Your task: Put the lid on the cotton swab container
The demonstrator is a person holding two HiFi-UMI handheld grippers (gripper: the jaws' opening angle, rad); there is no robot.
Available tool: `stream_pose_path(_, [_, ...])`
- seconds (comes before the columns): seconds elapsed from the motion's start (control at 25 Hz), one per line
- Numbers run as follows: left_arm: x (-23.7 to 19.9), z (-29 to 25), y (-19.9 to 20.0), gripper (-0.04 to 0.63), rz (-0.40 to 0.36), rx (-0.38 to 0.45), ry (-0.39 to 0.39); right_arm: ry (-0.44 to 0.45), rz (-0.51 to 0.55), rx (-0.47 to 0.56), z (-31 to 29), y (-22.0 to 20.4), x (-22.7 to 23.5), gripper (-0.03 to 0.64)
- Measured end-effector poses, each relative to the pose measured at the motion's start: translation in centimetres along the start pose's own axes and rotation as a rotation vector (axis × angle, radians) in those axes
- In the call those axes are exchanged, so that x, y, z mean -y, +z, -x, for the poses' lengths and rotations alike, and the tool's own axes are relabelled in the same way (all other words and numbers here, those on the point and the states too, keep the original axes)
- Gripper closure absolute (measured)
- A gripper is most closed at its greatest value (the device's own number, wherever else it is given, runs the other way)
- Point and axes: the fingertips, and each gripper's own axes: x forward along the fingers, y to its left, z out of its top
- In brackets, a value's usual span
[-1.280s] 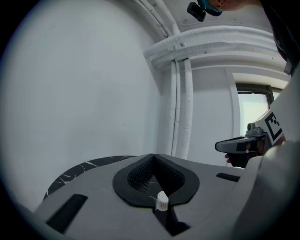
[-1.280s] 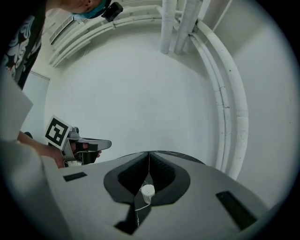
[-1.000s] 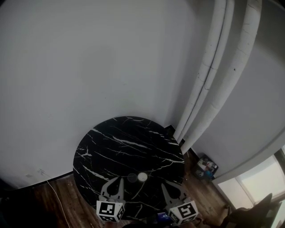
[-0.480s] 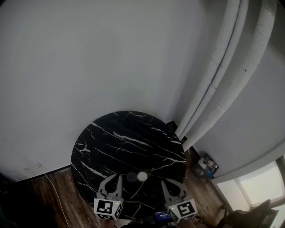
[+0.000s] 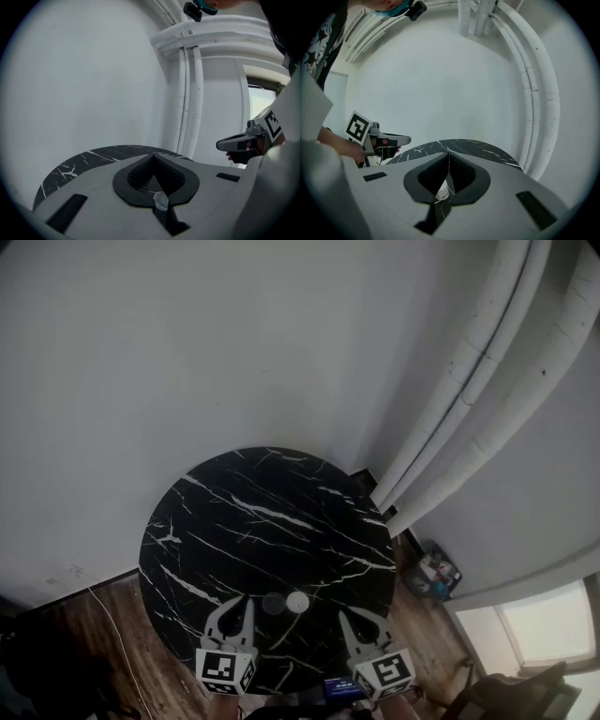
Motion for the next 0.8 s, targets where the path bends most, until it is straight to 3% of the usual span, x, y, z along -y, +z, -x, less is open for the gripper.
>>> stream_pose_path(0.8, [-1.8, -2.9, -9.1, 0.581, 0.098, -0.188, 0.031, 0.137, 0.018, -0.201, -6.0, -6.9, -0.6, 0.600])
